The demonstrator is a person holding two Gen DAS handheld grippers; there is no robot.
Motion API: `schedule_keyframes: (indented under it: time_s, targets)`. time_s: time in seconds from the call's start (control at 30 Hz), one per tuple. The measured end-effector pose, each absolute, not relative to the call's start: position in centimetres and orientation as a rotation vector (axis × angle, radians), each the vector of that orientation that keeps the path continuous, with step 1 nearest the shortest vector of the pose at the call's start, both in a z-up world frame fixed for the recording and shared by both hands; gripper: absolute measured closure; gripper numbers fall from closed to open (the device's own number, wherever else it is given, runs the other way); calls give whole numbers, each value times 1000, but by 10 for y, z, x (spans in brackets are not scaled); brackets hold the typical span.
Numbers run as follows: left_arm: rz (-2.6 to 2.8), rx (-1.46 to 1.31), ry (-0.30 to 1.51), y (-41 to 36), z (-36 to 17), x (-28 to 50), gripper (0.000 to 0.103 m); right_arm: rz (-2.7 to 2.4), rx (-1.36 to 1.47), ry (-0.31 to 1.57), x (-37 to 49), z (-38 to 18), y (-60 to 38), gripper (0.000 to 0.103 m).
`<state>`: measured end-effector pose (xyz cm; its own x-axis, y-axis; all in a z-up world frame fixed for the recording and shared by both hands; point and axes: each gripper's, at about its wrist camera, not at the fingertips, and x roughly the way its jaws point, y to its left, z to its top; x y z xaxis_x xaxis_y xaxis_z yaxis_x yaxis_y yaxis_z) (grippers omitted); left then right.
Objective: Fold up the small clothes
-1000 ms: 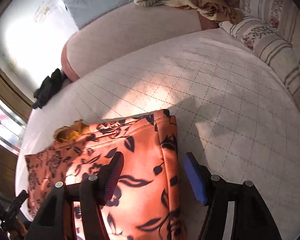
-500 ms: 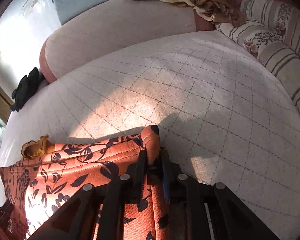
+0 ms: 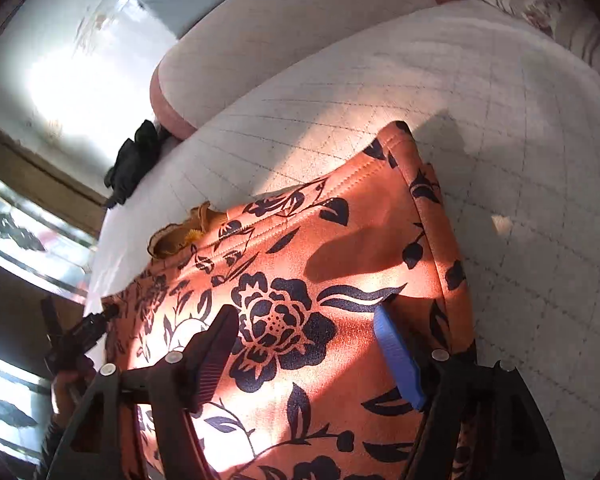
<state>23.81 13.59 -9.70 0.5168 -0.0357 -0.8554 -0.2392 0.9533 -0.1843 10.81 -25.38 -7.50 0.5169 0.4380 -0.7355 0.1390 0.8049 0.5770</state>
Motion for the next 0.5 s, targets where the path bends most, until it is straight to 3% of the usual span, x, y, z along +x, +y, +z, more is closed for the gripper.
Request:
schedule_keyframes:
  time_s: [0.23,0.33,0.5]
  targets:
    - [134,-277,958,138,-77,202,40,239,684,979,104,-69,-260,27]
    - [98,-262,943,126,-66,170,40,205,951,962,109,-95,-299,29]
    - [28,-207,899,101,-53,113,35,294,946,914,91,-54,-288,26]
